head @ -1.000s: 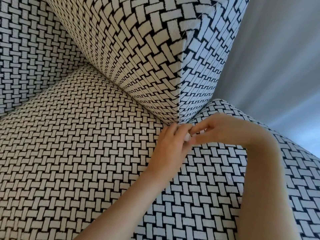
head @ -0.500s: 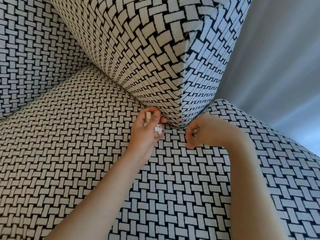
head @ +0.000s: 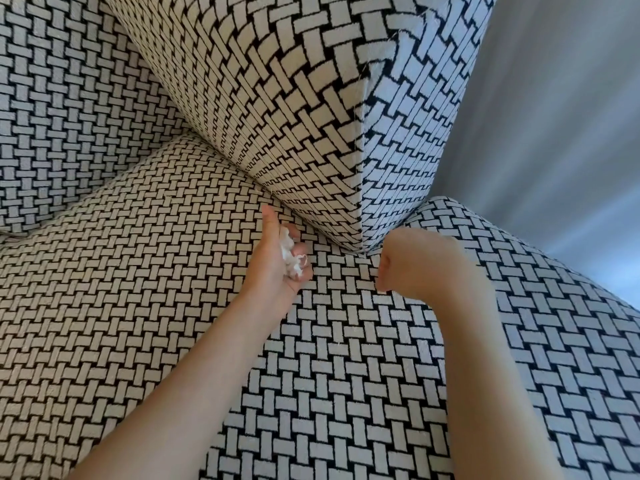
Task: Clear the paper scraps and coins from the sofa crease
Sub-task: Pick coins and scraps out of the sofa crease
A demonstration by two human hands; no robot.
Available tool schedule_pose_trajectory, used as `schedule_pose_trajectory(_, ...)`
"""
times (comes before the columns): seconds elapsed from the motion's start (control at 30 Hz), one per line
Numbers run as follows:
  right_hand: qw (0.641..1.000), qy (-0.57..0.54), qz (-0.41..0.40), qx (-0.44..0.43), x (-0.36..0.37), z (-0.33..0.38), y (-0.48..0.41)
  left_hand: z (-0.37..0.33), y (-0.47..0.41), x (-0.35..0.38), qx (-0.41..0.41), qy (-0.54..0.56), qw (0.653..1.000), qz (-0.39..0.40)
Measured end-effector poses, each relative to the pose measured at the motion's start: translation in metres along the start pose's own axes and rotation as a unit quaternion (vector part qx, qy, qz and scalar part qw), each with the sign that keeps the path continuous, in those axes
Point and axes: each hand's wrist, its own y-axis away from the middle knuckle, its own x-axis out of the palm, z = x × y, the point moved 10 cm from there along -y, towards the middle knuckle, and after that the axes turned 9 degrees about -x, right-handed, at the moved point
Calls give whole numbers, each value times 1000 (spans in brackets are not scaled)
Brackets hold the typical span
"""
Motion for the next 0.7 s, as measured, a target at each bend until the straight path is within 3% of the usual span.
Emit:
schedule_pose_trajectory(0.23,999,16,-12,-47,0,23,0,7,2,-2,-56,39,997,-21)
schedule_pose_trajectory(0.37,995,-14,-76,-62,-12,29,-4,8,8,9,-59,20,998,-16)
schedule_pose_trajectory(0.5,982,-148,-80,-84,-12,46,-6,13,14,20,-85,18,996,9)
schedule_pose_trajectory(0.6,983,-109,-140,-57,-22,51,-7,18,14,21,-97,29,995,13)
schedule_pose_trajectory(0.7,982,-65,-133,-113,-20,66,-8,15,11,15,-80,63,995,11)
